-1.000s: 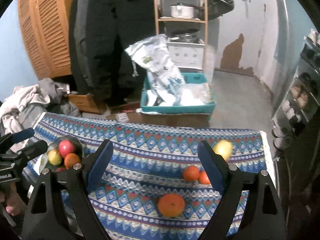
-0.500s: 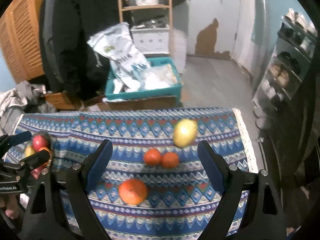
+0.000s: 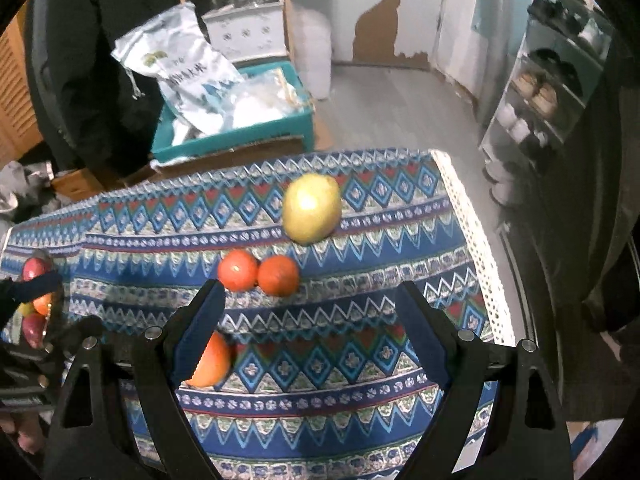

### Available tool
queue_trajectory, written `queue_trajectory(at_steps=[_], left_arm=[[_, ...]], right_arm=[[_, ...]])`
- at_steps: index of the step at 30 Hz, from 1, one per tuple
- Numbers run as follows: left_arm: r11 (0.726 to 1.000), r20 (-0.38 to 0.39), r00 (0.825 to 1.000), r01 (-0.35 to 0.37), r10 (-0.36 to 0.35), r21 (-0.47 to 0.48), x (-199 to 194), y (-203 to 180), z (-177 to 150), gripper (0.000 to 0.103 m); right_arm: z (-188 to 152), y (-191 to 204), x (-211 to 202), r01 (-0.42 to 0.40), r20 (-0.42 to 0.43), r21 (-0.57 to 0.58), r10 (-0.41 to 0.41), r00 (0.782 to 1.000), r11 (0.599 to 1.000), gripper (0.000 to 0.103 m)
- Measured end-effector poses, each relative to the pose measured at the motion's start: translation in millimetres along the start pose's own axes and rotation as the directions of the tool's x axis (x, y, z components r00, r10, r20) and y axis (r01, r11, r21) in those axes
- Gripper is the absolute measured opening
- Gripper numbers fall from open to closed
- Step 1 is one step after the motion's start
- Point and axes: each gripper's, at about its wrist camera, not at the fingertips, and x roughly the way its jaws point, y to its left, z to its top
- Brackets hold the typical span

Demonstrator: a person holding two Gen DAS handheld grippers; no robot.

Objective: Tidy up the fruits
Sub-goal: 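Move both tools back toward the remaining oranges and pear, then grasp the large orange with the left tool while the right tool grasps a tangerine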

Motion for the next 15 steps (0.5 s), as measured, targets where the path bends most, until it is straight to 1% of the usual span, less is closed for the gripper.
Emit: queue_trajectory(at_steps=[4, 7, 9, 15], left_arm=[[0.999, -0.073, 0.997, 0.006, -0.003, 0.035, 30, -14, -9, 0.094], [0.999, -0.127, 0.992, 0.009, -0.003, 0.045, 53, -23, -16, 0.094], [0.998, -0.147, 0.989, 0.019, -0.010, 0.060, 64, -28, -18, 0.094], [0.995, -0.178, 0.984, 0.033, -0.015, 0.096, 83, -37, -21, 0.094]], right_arm=[[-7, -10, 26, 0.008, -0.070, 0.023, -0.006, 0.998, 1.000, 0.087], [-14, -18, 39, 0.006, -0.113, 0.052, 0.000, 0.994, 0.999, 0.087], [-17, -21, 46, 0.004, -0.141, 0.060, 0.005, 0.990, 0.998, 0.087], [-26, -27, 64, 0.020, -0.190, 0.061, -0.008, 0.982, 0.998, 0.087]])
